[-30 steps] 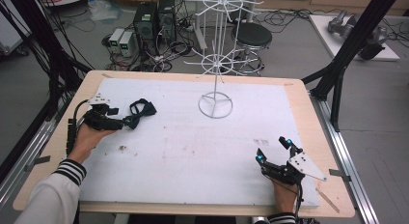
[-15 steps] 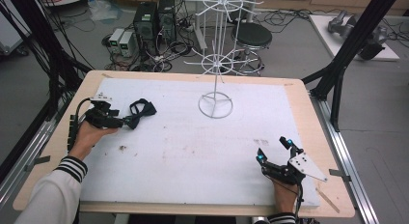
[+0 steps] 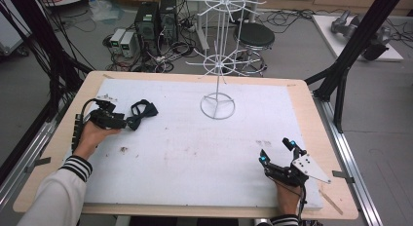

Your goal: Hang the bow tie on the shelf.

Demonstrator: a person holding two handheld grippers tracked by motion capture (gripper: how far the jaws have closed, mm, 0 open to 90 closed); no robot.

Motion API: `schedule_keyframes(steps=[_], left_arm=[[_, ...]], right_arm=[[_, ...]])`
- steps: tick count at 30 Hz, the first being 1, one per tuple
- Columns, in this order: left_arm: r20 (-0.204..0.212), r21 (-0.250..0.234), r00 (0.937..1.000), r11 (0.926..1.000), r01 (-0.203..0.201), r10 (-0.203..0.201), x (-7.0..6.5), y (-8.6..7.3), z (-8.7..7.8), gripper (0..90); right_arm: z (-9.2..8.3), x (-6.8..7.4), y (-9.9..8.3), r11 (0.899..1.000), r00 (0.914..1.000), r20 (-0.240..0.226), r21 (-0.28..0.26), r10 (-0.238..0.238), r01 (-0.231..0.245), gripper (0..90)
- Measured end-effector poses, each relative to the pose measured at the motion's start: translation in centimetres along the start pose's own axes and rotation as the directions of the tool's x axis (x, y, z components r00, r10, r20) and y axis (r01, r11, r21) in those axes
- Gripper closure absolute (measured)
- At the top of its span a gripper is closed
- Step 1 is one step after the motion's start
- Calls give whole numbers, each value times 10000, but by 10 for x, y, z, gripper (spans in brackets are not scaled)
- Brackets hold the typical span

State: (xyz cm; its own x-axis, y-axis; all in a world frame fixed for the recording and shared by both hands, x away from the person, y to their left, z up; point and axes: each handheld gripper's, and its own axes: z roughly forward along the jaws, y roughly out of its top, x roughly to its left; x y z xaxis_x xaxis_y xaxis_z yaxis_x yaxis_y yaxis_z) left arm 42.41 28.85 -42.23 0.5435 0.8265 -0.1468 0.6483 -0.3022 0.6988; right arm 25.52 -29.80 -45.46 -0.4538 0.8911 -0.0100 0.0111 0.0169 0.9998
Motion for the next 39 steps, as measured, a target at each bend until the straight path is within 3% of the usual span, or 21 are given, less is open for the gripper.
schedule_keyframes(steps=[10, 20, 31, 39], left_arm=[[182, 270, 9998, 9996, 14, -19, -2, 1, 4, 532], [357, 265, 9991, 9994, -230, 221, -7, 1, 4, 803], [64, -34, 9984, 9984, -567, 567, -10, 0, 1, 846], [-98, -902, 9969, 9928, -786, 781, -16, -2, -6, 848]], right_arm=[[0, 0, 0, 10000, 10000, 27, 4, 35, -35, 91], [-1, 0, 0, 10000, 10000, 10, 4, 82, -82, 91], [-1, 0, 0, 10000, 10000, 5, -4, 91, -91, 92], [-1, 0, 0, 10000, 10000, 8, 10, 89, -89, 92]])
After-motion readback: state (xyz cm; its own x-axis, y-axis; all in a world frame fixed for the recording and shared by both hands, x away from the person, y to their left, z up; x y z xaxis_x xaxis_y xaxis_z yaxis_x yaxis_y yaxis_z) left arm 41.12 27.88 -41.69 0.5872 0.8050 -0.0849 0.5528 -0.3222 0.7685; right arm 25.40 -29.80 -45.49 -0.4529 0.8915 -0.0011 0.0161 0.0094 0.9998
